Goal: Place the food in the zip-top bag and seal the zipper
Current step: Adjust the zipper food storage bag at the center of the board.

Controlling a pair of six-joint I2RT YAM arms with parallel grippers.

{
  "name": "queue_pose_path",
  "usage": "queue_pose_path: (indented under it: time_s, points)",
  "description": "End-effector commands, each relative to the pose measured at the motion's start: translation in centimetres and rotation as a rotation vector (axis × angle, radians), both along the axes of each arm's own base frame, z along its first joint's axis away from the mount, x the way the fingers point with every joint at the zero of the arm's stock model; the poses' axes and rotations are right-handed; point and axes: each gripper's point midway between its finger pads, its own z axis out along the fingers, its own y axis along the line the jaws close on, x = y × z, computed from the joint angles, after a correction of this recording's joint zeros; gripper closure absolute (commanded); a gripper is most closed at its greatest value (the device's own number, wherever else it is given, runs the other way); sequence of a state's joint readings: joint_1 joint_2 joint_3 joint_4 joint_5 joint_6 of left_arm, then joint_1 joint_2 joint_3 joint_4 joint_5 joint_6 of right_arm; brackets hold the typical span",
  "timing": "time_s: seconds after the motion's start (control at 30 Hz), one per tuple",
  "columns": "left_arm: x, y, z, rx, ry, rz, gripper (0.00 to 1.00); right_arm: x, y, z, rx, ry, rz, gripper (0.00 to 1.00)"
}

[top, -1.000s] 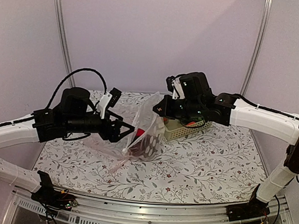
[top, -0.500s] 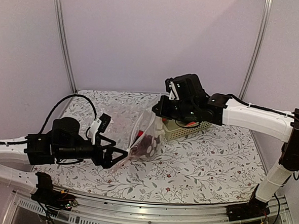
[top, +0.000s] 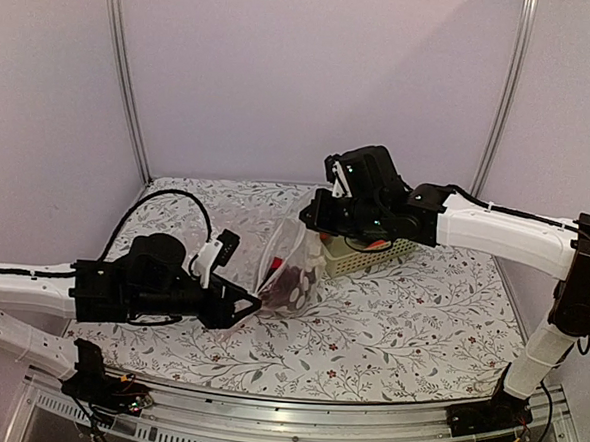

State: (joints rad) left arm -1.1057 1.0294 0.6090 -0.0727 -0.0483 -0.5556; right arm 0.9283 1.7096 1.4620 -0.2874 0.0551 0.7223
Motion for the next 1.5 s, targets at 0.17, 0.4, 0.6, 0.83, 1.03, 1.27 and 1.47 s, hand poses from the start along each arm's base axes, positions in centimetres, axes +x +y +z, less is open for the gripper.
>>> queue_pose_path:
  time_s: [0.17,0.4,0.6,0.83,1.03,1.27,1.47]
  points:
    - [0.7,-0.6,1.6,-0.014,-0.044,0.029,0.85,0.3,-0.3,-0.4,-0.032,0.000,-0.023,1.00]
    - [2.4,-2.3,9.0,-0.154,-0.200,0.014,1.00,0.1,-4.2,1.7,-0.160,-0.093,-0.044,1.00]
    - [3.0,-5.7,14.3,-0.235,-0.156,-0.185,1.00,-1.9,-8.7,4.4,-0.244,-0.168,-0.058,1.00]
    - [2.8,-8.1,10.3,-0.188,0.006,-0.310,1.00,-4.0,-12.0,-0.1,-0.283,-0.065,-0.106,1.00]
    - [2.9,-7.9,6.0,-0.069,0.060,-0.325,1.00,-4.6,-14.2,-3.9,-0.349,0.006,-0.182,0.67]
    - [3.0,-7.2,8.8,-0.098,-0.014,-0.349,1.00,-4.5,-16.8,2.6,-0.378,-0.183,-0.195,0.26]
    - [2.6,-7.1,11.0,-0.149,-0.013,-0.417,1.00,-4.9,-18.3,6.2,-0.403,-0.272,-0.189,0.16]
